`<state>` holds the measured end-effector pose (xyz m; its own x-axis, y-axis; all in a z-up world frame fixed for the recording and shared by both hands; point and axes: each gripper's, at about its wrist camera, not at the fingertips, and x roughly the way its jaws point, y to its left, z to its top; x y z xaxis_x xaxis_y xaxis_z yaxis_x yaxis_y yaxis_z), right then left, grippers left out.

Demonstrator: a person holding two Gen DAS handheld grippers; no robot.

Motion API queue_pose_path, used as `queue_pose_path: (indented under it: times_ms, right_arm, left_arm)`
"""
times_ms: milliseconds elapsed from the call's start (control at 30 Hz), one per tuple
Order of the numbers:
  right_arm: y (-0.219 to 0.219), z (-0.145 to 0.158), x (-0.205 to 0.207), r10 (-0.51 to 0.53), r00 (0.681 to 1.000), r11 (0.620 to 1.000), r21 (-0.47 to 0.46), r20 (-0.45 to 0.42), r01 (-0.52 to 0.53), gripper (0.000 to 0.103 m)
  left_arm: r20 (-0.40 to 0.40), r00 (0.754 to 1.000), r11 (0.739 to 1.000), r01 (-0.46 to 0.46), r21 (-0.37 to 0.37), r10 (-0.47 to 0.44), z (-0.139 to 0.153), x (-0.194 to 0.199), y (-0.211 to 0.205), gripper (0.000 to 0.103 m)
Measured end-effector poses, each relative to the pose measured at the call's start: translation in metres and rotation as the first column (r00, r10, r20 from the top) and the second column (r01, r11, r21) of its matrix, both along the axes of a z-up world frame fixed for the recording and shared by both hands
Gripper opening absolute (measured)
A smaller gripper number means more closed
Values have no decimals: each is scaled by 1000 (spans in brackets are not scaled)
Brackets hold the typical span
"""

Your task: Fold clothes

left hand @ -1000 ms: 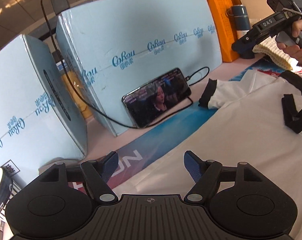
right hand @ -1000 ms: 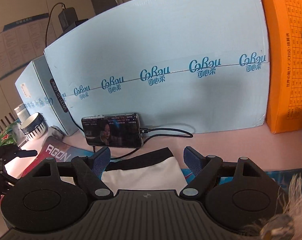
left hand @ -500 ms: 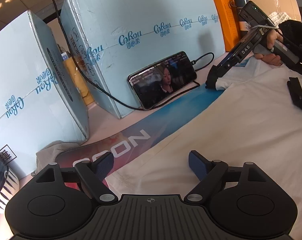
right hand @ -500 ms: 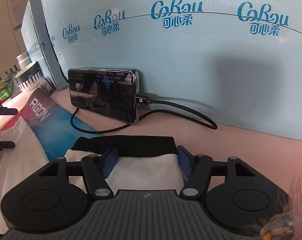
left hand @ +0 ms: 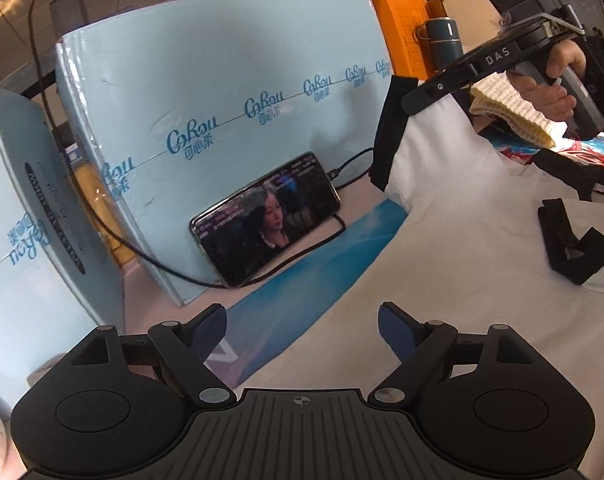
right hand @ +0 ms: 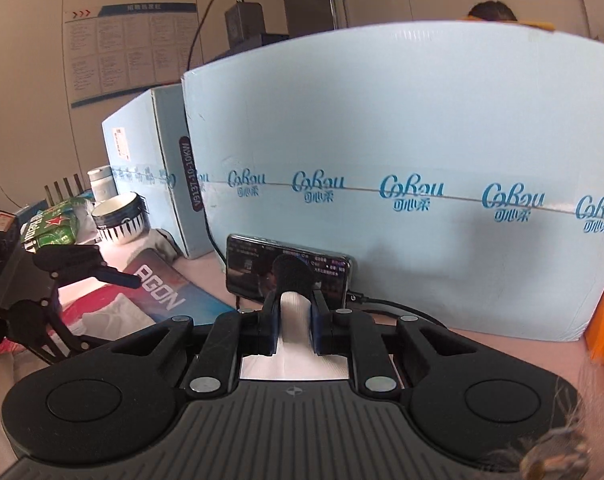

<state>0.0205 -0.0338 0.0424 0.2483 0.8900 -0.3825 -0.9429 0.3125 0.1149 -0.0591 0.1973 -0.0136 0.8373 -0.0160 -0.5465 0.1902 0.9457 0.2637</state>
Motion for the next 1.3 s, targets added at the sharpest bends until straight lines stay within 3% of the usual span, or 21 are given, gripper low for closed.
queue_pose_path:
  times_ms: [133, 200, 267, 500, 567, 700, 733, 800, 867, 933, 1000, 1033, 1067, 1100, 1167, 1200, 1267, 1300]
  right_arm:
    - [-19, 13, -44, 33, 994, 999, 29, 106, -37, 14]
    - [-28, 16, -65, 41, 986, 998, 38, 161, -48, 14]
    - [-36, 18, -86, 44, 976, 998, 40, 213, -54, 14]
    - [-68, -16, -174, 82, 891, 996, -63, 446, -60, 14]
    - [-73, -30, -188, 120, 898, 991, -111, 424, -80, 14]
    - [-77, -52, -199, 184, 931, 973, -196, 315, -126, 18]
    - [-78, -54, -200, 185, 939, 971, -204, 291, -128, 23]
    - [-79, -55, -200, 179, 950, 971, -199, 255, -130, 33]
    - [-81, -53, -202, 167, 957, 975, -182, 236, -125, 44]
    - [-82, -53, -208, 159, 961, 978, -170, 227, -122, 58]
    - [-80, -56, -213, 158, 962, 978, -169, 223, -121, 60]
    - [-78, -58, -214, 160, 963, 977, -172, 219, -123, 60]
    - [-75, -60, -213, 164, 965, 976, -176, 202, -129, 60]
    - [-72, -62, -212, 167, 968, 975, -178, 185, -134, 60]
    - [-69, -64, -208, 148, 978, 977, -175, 147, -121, 60]
    - [-67, -65, -205, 132, 983, 979, -172, 129, -109, 60]
    - [-62, -66, -199, 82, 992, 983, -172, 93, -65, 60]
    - [-61, -67, -198, 75, 994, 983, -175, 81, -60, 60]
  left_arm:
    - [-108, 988, 992, 102, -79, -110, -3, 24, 5, 81]
    - [-149, 975, 982, 150, -116, -166, -5, 28, 8, 26]
    - [-173, 964, 974, 181, -133, -203, -6, 27, 9, 21]
    - [-135, 982, 990, 139, 24, -134, 2, -26, 1, 24]
    - [-139, 983, 991, 129, 40, -123, 3, -40, 4, 24]
    - [-130, 988, 997, 75, -23, -78, 7, -65, 26, 27]
    - [-103, 993, 998, 47, -51, -52, 11, -73, 34, 31]
    - [-34, 999, 992, -37, -119, 33, 19, -88, 52, 49]
    - [16, 986, 968, -160, -193, 166, 23, -96, 68, 57]
    - [12, 946, 886, -300, -355, 325, 27, -98, 91, 57]
    - [-4, 909, 805, -372, -462, 418, 26, -95, 107, 54]
    - [0, 905, 801, -376, -467, 425, 26, -92, 110, 54]
    - [7, 907, 809, -371, -456, 421, 27, -88, 111, 54]
    - [17, 919, 838, -352, -417, 394, 27, -83, 110, 54]
    - [17, 949, 916, -297, -270, 313, 25, -69, 103, 54]
    - [-6, 963, 942, -265, -204, 270, 22, -63, 100, 55]
    - [-72, 980, 978, -190, -82, 185, 14, -50, 96, 55]
    - [-110, 980, 983, -171, -63, 163, 10, -44, 98, 55]
